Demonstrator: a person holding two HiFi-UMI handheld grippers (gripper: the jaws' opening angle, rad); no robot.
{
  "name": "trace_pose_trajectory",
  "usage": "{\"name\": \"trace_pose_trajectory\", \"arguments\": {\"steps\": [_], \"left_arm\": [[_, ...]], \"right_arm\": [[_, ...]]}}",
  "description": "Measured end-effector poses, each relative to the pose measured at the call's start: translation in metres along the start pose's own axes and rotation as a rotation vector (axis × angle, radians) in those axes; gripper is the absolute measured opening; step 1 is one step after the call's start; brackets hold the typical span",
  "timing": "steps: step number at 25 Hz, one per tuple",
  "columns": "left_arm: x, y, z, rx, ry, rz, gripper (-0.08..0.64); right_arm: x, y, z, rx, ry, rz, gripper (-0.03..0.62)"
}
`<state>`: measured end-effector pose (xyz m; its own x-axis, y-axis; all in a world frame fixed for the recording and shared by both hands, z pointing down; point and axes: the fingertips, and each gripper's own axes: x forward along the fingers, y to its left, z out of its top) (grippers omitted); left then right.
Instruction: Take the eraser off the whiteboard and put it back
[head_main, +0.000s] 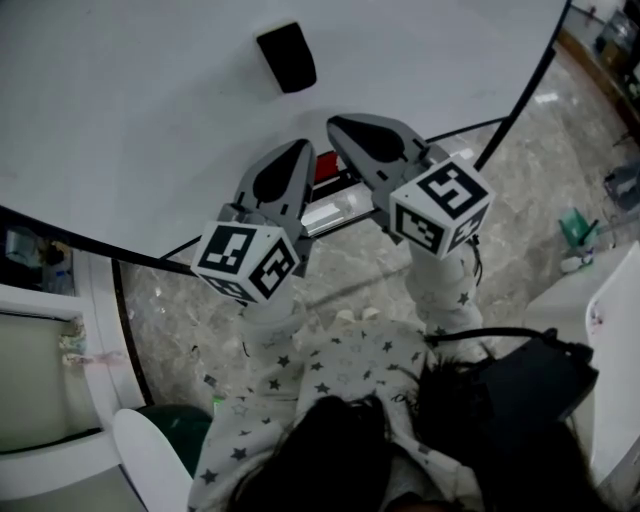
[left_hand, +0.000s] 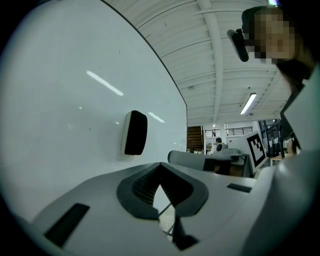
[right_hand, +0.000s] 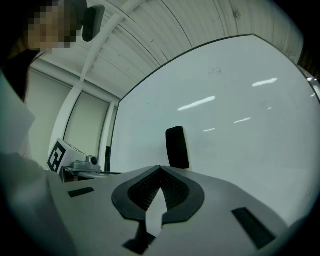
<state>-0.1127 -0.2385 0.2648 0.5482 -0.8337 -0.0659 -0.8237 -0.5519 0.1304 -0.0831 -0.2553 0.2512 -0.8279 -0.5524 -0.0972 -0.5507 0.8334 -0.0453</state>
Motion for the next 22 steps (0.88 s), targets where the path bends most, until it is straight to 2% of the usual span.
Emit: {"name": "trace_pose_trajectory", "arguments": {"steps": [22], "left_arm": [[-0.0075, -0.0015, 0.0035, 0.011, -0.01, 0.024, 0.002]], "right_arm": [[0.0054, 0.0103, -0.0064, 0.016, 0.022, 0.064, 0.007]]}}
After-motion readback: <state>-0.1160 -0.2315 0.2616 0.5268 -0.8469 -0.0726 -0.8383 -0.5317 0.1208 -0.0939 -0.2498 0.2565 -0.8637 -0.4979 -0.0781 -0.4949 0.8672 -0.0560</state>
